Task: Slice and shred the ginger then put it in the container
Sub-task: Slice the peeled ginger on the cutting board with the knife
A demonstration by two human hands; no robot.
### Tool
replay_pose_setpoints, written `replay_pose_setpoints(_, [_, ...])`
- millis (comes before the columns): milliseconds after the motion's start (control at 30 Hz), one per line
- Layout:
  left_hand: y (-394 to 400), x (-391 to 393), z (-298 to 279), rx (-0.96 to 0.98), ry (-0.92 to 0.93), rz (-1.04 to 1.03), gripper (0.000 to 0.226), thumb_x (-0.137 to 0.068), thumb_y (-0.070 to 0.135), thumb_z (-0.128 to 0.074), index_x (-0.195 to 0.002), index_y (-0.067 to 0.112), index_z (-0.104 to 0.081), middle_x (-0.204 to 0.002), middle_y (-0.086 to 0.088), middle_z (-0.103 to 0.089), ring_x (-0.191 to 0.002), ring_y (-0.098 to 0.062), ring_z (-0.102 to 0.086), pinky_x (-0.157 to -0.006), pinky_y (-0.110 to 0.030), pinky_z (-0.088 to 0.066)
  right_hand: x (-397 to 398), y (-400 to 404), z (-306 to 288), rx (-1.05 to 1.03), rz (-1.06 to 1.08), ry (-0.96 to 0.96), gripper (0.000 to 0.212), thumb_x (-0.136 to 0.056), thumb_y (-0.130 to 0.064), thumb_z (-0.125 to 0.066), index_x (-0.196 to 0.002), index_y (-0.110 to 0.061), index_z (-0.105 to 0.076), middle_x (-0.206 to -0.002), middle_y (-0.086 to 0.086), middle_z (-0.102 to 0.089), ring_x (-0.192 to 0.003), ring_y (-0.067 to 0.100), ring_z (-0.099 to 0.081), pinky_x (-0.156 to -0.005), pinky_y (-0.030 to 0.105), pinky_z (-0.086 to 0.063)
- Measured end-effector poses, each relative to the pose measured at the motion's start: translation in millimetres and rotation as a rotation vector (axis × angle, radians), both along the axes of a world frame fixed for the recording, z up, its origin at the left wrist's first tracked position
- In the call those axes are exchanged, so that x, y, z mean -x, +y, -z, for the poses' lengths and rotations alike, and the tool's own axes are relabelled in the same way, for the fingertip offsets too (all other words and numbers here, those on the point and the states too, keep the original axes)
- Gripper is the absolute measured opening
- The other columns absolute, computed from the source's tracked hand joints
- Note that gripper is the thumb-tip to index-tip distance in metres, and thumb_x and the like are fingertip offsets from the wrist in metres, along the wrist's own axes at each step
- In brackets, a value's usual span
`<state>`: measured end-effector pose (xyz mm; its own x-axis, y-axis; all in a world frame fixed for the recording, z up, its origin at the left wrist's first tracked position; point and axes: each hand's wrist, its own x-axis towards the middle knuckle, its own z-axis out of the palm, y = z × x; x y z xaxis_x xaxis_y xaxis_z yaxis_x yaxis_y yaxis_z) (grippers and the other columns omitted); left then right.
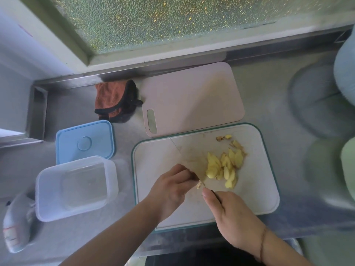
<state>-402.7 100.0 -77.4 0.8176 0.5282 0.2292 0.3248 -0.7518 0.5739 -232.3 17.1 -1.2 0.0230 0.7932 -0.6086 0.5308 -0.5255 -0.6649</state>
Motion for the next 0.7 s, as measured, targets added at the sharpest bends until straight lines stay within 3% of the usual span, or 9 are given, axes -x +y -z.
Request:
replay_pose_setpoints(200, [0.4, 3.0, -1.4, 0.027, 0.036, -0.009, 0.031, -0.075, -0.014, -0.078, -0.100, 0.005, -0.078, -0.101, -0.005, -0.072, -0.094, -0.023, -0.062, -0.075, -0.031, -0.056, -0.8, -14.5, 16.7, -0.042, 0.066, -0.014, 0.057, -0.080, -0.068, -0.019, -0.052, -0.022, -0.038, -0.050, -0.018, -0.052, -0.054, 0.006, -0.047, -0.055, 0.020, -0.035])
replay_pose_setpoints(367, [0.1, 2.3, -2.8, 0.021, 0.045, -0.023, 0.031, -0.071, -0.009, -0.085, -0.096, 0.008, -0.079, -0.097, -0.006, -0.070, -0.093, -0.021, -0.059, -0.068, -0.031, -0.059, -6.5, -28.4, 25.0, -0.053, 0.137, 0.009, 0.067, -0.080, -0.076, -0.019, -0.053, -0.017, -0.036, -0.050, -0.001, -0.045, -0.050, 0.010, -0.040, -0.053, 0.025, -0.031])
replay_pose_setpoints(433, [-0.2, 1.3, -4.3, 0.020, 0.044, -0.023, 0.032, -0.069, -0.009, -0.086, -0.094, 0.008, -0.079, -0.096, -0.007, -0.070, -0.093, -0.019, -0.057, -0.066, -0.028, -0.059, -6.9, -24.4, 21.3, -0.059, 0.146, 0.013, 0.065, -0.081, -0.076, -0.021, -0.051, -0.020, -0.035, -0.046, -0.002, -0.042, -0.048, 0.009, -0.038, -0.053, 0.028, -0.031])
replay_pose_setpoints(600, [-0.7, 3.5, -2.6, 0.009, 0.039, -0.023, 0.035, -0.073, -0.017, -0.075, -0.099, 0.007, -0.078, -0.100, -0.007, -0.070, -0.095, -0.024, -0.060, -0.066, -0.032, -0.058, -2.9, -20.3, 3.6, -0.085, 0.094, 0.009, 0.062, -0.076, -0.077, -0.019, -0.051, -0.022, -0.033, -0.048, -0.005, -0.044, -0.049, 0.009, -0.041, -0.050, 0.020, -0.029])
replay_pose_setpoints(700, [-1.3, 3.3, -2.3, 0.010, 0.049, -0.032, 0.036, -0.071, -0.015, -0.078, -0.100, 0.007, -0.078, -0.101, -0.008, -0.071, -0.097, -0.023, -0.058, -0.066, -0.033, -0.059, -2.9, -18.7, -0.9, -0.082, 0.069, -0.001, 0.061, -0.083, -0.072, -0.017, -0.053, -0.021, -0.032, -0.050, -0.007, -0.046, -0.052, 0.010, -0.043, -0.052, 0.023, -0.030])
